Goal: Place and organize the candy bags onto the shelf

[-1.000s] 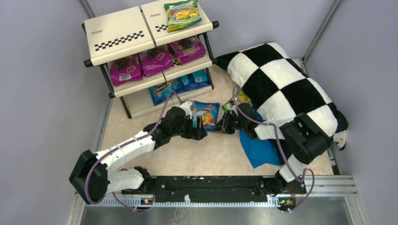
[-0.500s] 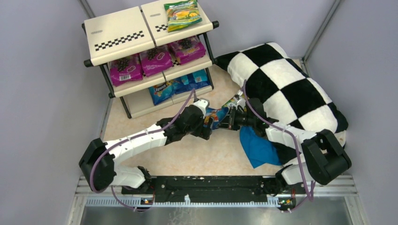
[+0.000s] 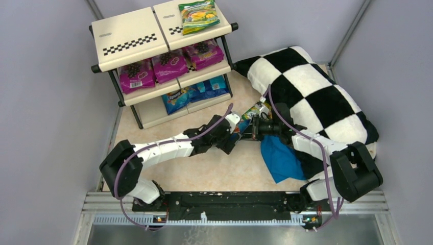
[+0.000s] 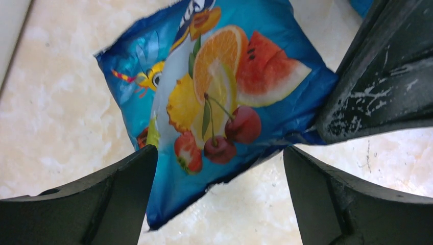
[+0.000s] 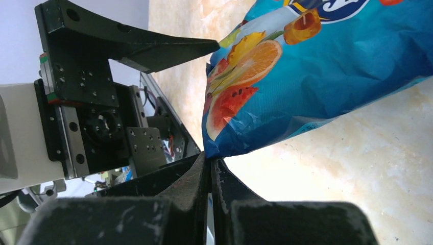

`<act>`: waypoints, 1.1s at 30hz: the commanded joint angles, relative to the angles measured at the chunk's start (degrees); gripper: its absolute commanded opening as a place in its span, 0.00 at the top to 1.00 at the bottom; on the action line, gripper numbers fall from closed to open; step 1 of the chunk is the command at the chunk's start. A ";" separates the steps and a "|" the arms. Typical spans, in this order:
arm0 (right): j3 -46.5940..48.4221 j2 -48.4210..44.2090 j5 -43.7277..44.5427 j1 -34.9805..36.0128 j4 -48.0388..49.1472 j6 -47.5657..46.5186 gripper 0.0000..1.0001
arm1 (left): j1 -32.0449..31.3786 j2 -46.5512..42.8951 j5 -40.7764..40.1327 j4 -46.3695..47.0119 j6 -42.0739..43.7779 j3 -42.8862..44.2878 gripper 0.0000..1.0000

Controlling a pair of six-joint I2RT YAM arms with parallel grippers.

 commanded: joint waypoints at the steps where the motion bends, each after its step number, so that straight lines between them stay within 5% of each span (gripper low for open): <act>1: 3.99 -3.10 -4.78 -0.76 4.69 2.74 1.00 | -1.44 -0.57 -3.40 14.49 4.67 -3.39 0.01; 4: 3.66 -3.29 -4.76 -0.80 6.53 5.09 1.00 | -2.04 -0.63 -9.35 22.11 5.19 -6.86 0.06; 12: 1.14 -7.93 9.26 -0.77 5.25 8.38 1.00 | -2.05 -1.51 -12.59 25.92 -1.28 -10.03 0.52; 15: -1.10 -9.28 13.37 -0.72 6.90 10.81 0.87 | -2.05 -1.84 -10.07 26.37 -4.60 -10.64 0.60; 18: -3.42 -9.27 15.68 -0.69 8.22 12.86 0.53 | -2.05 -1.39 -7.77 27.38 -7.84 -11.02 0.68; 20: -4.86 -9.14 17.13 -0.69 7.66 14.12 0.36 | -2.05 -1.05 -7.06 27.62 -9.92 -11.05 0.70; 25: -6.82 -10.18 24.03 2.11 5.58 16.74 0.17 | -2.07 -0.20 -5.36 28.51 -13.00 -11.00 0.71; 33: -6.28 -7.14 33.94 4.11 5.16 21.70 0.13 | -2.14 2.97 -1.58 29.30 -15.78 -9.28 0.71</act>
